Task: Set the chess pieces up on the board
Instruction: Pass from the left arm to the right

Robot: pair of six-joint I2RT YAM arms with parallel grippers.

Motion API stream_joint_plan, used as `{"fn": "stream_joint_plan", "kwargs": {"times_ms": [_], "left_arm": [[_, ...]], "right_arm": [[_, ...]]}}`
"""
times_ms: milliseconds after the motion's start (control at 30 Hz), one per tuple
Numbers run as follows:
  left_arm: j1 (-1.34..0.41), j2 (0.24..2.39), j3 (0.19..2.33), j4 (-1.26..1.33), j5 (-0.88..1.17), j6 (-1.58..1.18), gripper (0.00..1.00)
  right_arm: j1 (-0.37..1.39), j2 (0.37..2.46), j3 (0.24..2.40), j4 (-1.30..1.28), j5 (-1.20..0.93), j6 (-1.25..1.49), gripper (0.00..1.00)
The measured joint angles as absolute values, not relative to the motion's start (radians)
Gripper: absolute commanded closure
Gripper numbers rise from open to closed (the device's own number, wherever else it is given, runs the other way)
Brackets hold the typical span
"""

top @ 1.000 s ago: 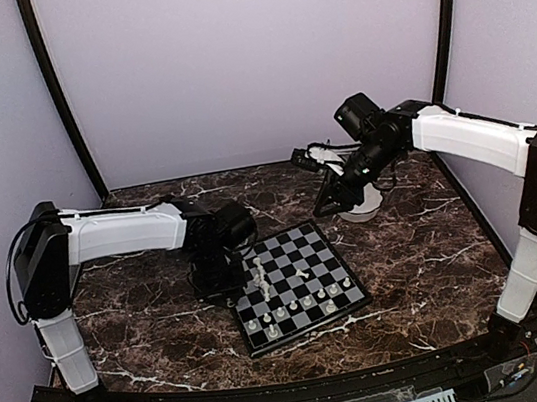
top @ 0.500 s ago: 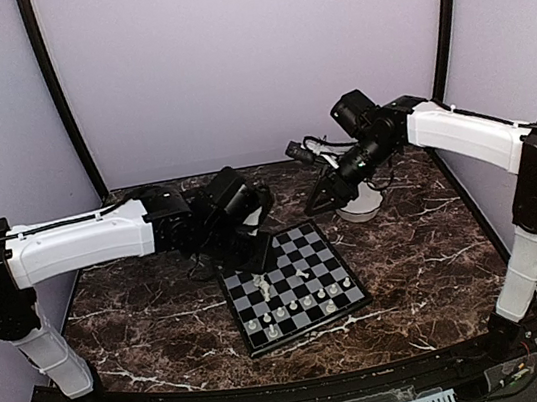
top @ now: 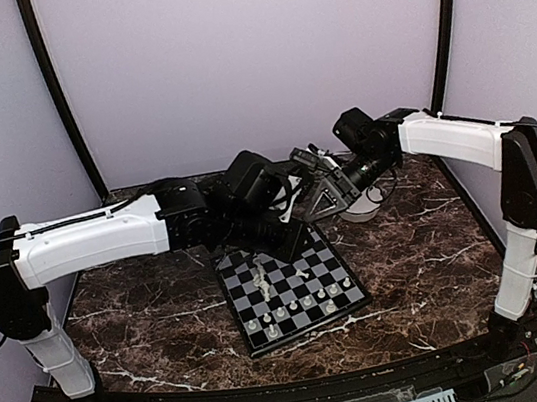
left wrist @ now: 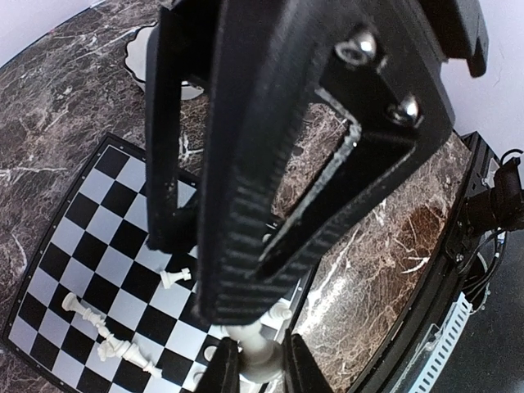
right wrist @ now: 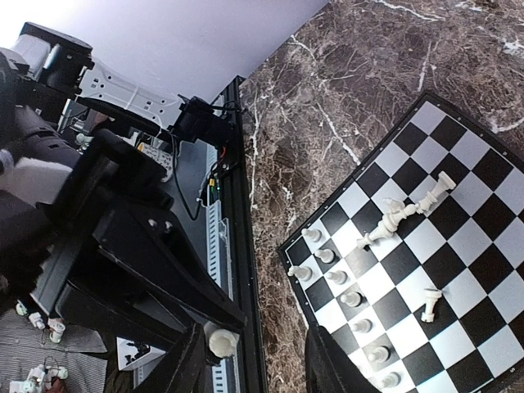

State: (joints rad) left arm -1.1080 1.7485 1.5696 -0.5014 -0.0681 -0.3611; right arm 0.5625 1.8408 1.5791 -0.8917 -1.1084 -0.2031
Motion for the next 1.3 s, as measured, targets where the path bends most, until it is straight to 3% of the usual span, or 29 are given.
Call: {"fn": "stream_joint_plan", "kwargs": {"times_ms": [467, 900, 1133, 1300], "left_arm": [[-1.121, 1.784, 1.610, -0.503, -0.094, -0.332, 0.89], [-1.122, 1.784, 1.615, -0.501, -0.120, -0.324, 0.89], [-1.124, 1.788, 1.615, -0.502, -0.164, -0.330, 0.64], [-1.125, 1.787, 1.606, -0.500, -0.216, -0.365, 0.57]], "right_arm": [[0.562, 1.841, 1.566, -0.892, -1.180, -0.193, 0.69], [0.562, 1.841, 1.563, -0.899, -1.179, -0.182, 1.00], [0.562, 1.841, 1.563, -0.892, -1.173, -0.184, 1.00], [0.556, 1.840, 1.563, -0.881, -1.145, -0.184, 1.00]]}}
